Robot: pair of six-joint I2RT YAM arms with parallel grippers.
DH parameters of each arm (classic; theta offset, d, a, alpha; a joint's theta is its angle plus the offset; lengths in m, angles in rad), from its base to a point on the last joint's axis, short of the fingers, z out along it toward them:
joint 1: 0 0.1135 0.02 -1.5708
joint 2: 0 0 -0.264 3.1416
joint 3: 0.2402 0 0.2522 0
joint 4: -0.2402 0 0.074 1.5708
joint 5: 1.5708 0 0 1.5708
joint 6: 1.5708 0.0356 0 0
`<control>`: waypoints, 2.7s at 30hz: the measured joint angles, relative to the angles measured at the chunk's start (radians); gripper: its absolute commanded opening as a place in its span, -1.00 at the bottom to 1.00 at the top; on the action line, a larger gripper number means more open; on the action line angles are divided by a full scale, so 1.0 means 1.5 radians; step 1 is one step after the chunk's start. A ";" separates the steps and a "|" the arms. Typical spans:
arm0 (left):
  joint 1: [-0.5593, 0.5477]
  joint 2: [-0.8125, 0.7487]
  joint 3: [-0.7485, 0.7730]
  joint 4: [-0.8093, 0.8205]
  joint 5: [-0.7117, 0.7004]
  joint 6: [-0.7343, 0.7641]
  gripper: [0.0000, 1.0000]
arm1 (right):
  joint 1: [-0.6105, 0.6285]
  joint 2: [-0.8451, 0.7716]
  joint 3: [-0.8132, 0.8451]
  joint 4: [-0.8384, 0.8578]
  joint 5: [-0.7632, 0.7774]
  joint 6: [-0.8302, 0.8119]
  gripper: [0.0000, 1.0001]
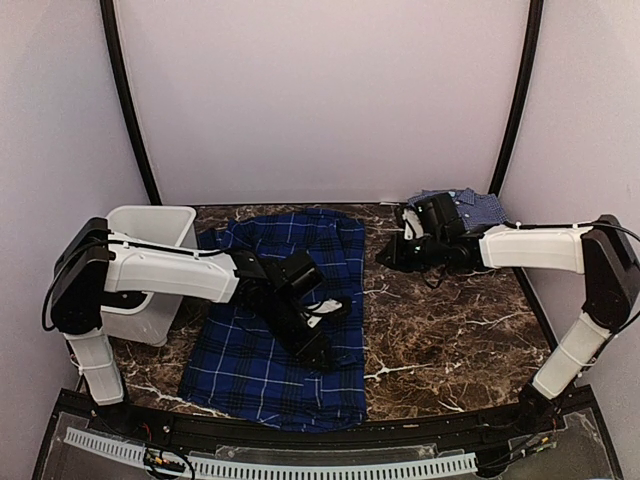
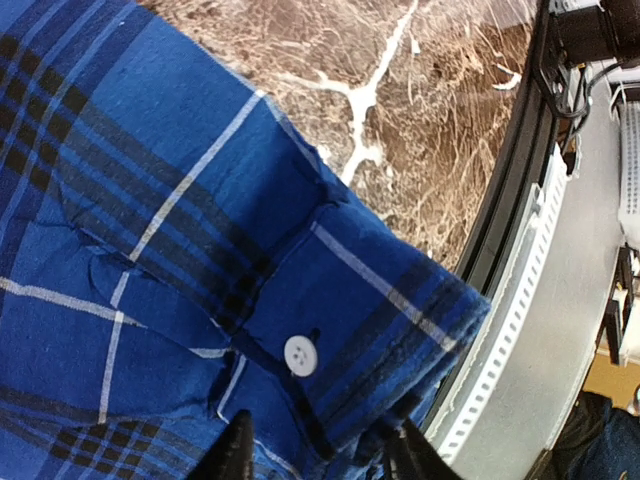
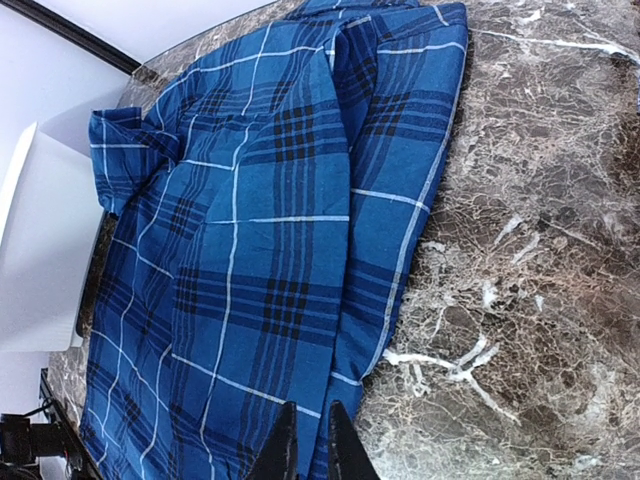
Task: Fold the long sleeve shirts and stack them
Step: Fold the sleeve of the 1/3-folded shirt, then move the 1/3-folded shirt to the center of the board.
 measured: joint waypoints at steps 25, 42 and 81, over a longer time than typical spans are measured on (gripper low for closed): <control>0.108 -0.079 -0.078 0.094 0.033 -0.087 -0.02 | 0.122 0.082 -0.009 0.056 -0.071 0.027 -0.80; 0.210 -0.142 -0.215 0.114 -0.096 -0.181 -0.03 | 0.123 0.200 -0.043 0.148 -0.107 0.074 -0.81; 0.173 -0.059 -0.165 0.093 -0.227 -0.247 -0.13 | 0.047 0.376 0.162 0.196 -0.164 0.078 -0.81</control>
